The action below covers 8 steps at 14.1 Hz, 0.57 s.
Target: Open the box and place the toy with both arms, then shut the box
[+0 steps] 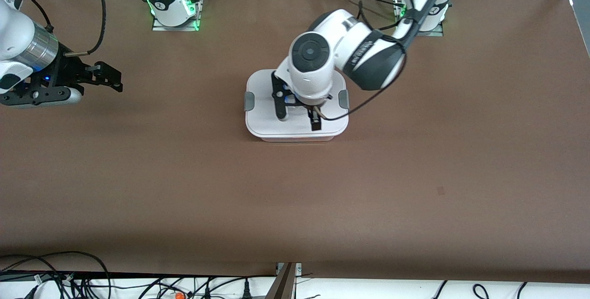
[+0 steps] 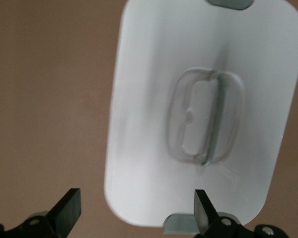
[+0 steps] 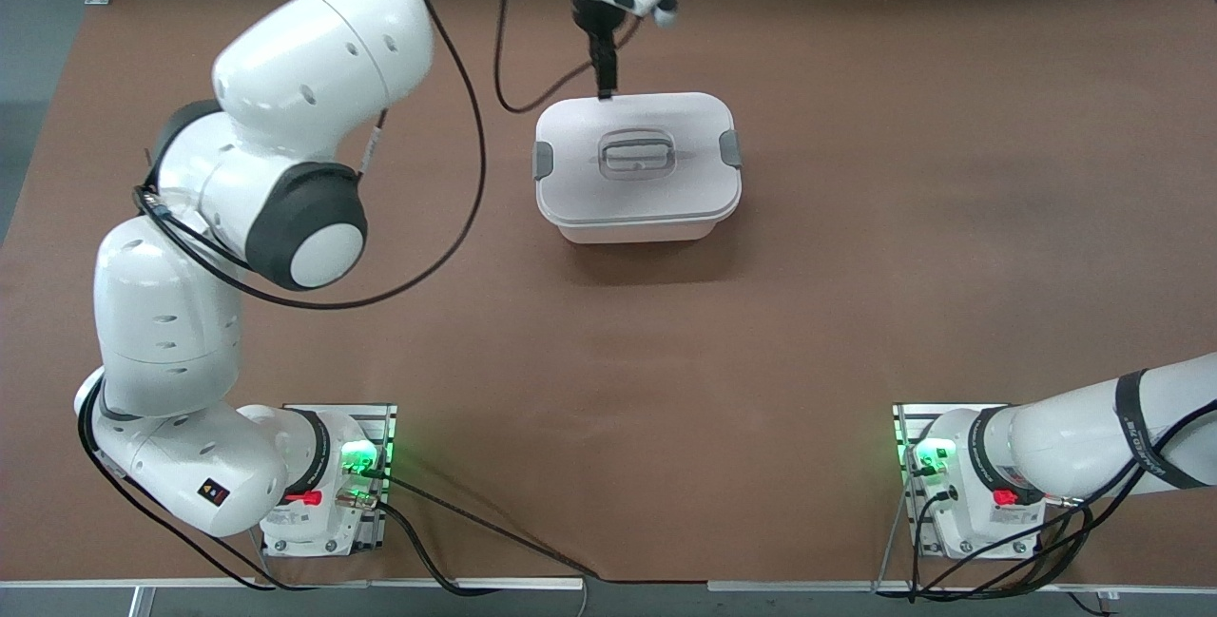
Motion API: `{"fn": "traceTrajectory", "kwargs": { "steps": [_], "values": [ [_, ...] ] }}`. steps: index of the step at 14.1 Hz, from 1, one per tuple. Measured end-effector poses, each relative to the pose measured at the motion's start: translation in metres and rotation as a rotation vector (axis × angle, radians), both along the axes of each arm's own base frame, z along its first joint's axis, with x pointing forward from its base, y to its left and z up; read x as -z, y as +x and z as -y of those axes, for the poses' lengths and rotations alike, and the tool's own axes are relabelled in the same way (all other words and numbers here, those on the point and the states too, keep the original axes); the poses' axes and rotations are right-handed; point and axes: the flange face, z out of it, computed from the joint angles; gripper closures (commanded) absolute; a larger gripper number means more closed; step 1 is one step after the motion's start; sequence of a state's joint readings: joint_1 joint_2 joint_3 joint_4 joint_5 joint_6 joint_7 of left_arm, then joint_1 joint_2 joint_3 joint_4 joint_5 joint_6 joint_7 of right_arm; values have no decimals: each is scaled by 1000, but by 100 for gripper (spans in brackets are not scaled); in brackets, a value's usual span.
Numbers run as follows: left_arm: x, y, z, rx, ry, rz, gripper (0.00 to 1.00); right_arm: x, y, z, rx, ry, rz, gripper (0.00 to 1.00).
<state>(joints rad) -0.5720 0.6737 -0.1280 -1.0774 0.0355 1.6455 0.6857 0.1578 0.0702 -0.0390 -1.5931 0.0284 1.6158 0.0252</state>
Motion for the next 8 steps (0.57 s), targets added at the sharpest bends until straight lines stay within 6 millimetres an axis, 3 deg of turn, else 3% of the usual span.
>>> {"fn": "traceTrajectory", "kwargs": {
  "steps": [2, 5, 8],
  "values": [
    [-16, 31, -47, -73, 7, 31, 0, 0, 0, 0, 0, 0, 0, 0],
    [-44, 75, -133, -197, 50, 101, 0, 0, 0, 0, 0, 0, 0, 0],
    [-92, 93, -226, -331, 59, 145, 0, 0, 0, 0, 0, 0, 0, 0]
  ]
}}
